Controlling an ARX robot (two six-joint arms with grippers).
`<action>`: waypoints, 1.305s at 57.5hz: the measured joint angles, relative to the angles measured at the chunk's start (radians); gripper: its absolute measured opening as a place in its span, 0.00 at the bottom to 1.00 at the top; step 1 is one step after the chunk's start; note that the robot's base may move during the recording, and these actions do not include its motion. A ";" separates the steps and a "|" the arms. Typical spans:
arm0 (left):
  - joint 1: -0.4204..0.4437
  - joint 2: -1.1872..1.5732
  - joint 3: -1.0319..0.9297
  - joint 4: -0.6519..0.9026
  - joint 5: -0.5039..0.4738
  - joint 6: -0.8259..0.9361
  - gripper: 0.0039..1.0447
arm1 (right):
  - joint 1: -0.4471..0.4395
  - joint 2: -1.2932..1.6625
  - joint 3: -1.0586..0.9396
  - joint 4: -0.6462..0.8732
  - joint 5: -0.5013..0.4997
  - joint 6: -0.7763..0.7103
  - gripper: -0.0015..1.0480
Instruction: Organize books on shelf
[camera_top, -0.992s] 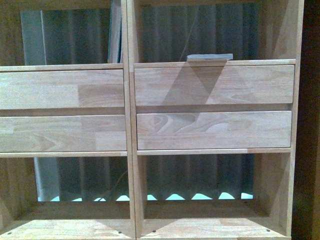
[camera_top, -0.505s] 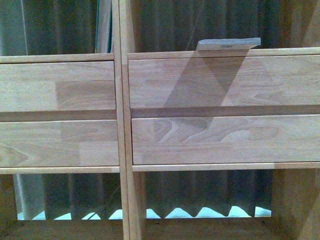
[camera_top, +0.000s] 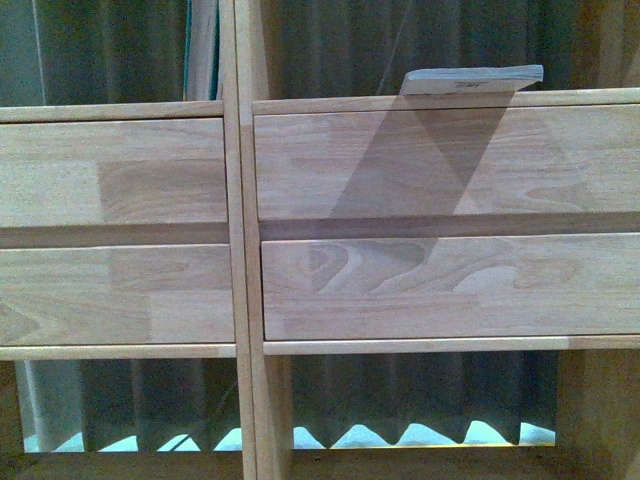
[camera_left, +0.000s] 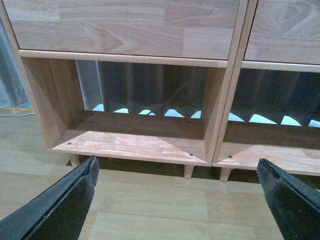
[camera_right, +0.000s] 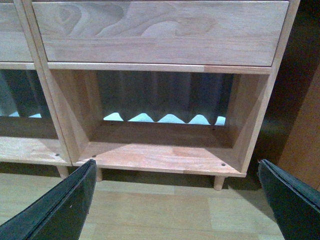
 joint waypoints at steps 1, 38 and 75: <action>0.000 0.000 0.000 0.000 0.000 0.000 0.94 | 0.000 0.000 0.000 0.000 0.000 0.000 0.93; 0.000 0.000 0.000 0.000 0.000 0.000 0.94 | 0.000 0.000 0.000 0.000 0.001 0.000 0.93; 0.000 0.000 0.000 0.000 0.000 0.002 0.94 | -0.116 0.258 0.149 -0.013 -0.509 0.170 0.93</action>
